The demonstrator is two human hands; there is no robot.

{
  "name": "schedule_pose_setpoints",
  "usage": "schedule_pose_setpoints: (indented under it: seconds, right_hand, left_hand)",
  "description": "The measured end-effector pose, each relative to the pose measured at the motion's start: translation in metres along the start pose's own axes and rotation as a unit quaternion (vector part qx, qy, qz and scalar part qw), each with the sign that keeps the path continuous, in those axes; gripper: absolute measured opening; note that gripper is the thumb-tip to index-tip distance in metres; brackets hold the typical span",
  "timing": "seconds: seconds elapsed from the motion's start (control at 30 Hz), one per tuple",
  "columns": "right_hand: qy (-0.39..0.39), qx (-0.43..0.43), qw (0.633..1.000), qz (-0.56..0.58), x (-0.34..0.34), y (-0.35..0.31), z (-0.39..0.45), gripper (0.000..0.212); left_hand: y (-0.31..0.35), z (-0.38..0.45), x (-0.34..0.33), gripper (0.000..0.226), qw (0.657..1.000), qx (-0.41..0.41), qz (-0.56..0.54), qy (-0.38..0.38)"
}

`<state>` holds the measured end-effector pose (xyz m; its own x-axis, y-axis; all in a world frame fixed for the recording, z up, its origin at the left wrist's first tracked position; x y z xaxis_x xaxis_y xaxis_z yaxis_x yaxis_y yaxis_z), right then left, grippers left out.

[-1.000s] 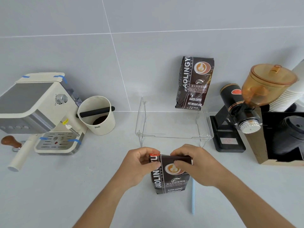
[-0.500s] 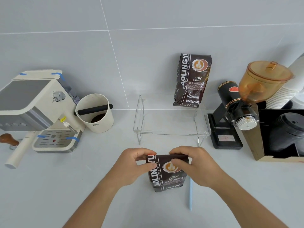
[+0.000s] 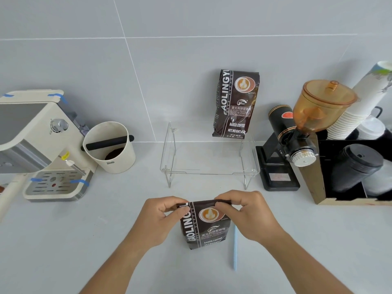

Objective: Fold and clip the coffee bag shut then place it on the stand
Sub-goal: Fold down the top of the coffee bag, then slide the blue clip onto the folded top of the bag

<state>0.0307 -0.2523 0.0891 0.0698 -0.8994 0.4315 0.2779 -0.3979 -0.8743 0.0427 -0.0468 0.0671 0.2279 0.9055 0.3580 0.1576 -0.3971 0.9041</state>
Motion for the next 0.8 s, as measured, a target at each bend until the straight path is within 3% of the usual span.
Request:
schedule_pose_setpoints:
  seconds: [0.23, 0.37, 0.57, 0.7, 0.8]
  right_hand:
    - [0.014, -0.027, 0.998, 0.048, 0.01, 0.01, 0.0, 0.014]
    - [0.065, -0.083, 0.992, 0.075, 0.038, 0.036, -0.006, 0.018]
    - [0.06, -0.193, 0.968, -0.146, 0.067, 0.116, -0.043, 0.018]
    - [-0.037, -0.261, 0.931, -0.251, 0.055, 0.169, -0.077, 0.023]
    - [-0.093, -0.292, 0.897, -0.318, 0.047, 0.186, -0.092, 0.014]
  left_hand:
    - [0.006, 0.004, -0.004, 0.023, 1.0, -0.006, 0.007, -0.028]
    - [0.005, 0.006, -0.004, 0.015, 1.0, -0.007, 0.002, -0.029]
    - [-0.002, 0.0, -0.005, 0.011, 1.0, 0.009, -0.003, -0.016]
    - [-0.007, -0.003, -0.006, 0.01, 1.0, 0.015, -0.021, -0.007]
    - [-0.008, -0.004, -0.005, 0.01, 1.0, 0.015, -0.02, -0.006]
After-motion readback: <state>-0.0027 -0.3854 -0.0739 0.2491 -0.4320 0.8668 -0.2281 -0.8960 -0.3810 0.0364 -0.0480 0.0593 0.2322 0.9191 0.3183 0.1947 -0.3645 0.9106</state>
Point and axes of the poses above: each hand's wrist, its own z-axis towards the middle knuckle, its own x-axis out of the back of the hand, y = z × x, the point moved 8 cm from there along z, towards the middle knuckle, and after that the axes turned 11 degrees about x, right-handed, at the moved point
